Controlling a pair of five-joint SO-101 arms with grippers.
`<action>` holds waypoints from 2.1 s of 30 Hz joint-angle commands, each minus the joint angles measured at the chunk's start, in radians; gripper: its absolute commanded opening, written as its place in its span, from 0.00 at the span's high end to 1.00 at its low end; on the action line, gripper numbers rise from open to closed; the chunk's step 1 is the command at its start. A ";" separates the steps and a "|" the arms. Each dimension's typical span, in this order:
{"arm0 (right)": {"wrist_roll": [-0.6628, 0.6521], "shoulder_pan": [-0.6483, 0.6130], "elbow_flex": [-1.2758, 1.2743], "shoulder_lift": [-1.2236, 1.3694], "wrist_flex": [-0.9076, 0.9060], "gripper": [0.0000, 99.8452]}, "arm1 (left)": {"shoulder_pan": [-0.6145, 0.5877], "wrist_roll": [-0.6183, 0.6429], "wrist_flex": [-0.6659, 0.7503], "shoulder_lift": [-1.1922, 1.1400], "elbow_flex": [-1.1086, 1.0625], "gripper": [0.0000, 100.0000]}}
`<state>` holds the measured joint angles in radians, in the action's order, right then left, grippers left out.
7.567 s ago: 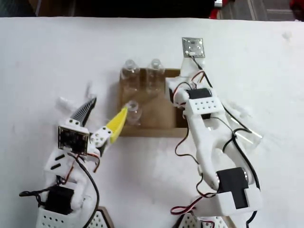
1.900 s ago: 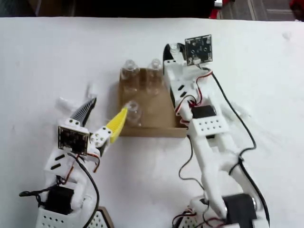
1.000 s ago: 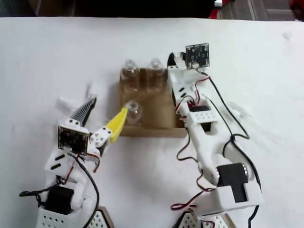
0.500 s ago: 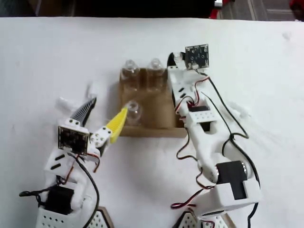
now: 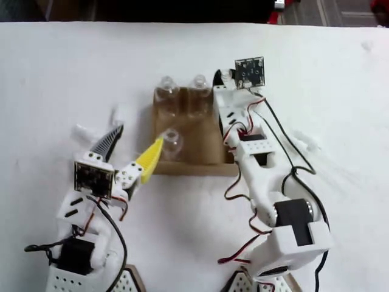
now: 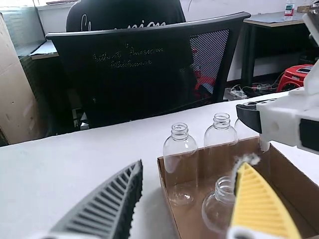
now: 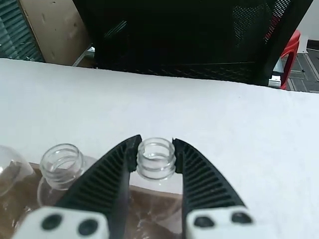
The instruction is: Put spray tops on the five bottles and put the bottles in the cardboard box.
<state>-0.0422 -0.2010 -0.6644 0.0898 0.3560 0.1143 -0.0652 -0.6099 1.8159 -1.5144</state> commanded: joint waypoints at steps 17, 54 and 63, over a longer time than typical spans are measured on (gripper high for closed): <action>0.002 -0.033 0.029 -0.071 -0.079 0.83 | 0.001 -0.009 0.023 0.015 0.009 0.72; -0.535 0.354 0.005 -0.763 -1.506 0.83 | 0.001 -0.009 0.023 0.015 0.009 0.72; -0.784 0.417 -0.184 -0.762 -1.578 0.83 | -0.021 -0.009 0.023 0.015 0.011 0.72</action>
<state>-0.7434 0.1657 -0.8055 -0.6513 -1.2106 0.1143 -0.0652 -0.6099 1.8159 -1.5144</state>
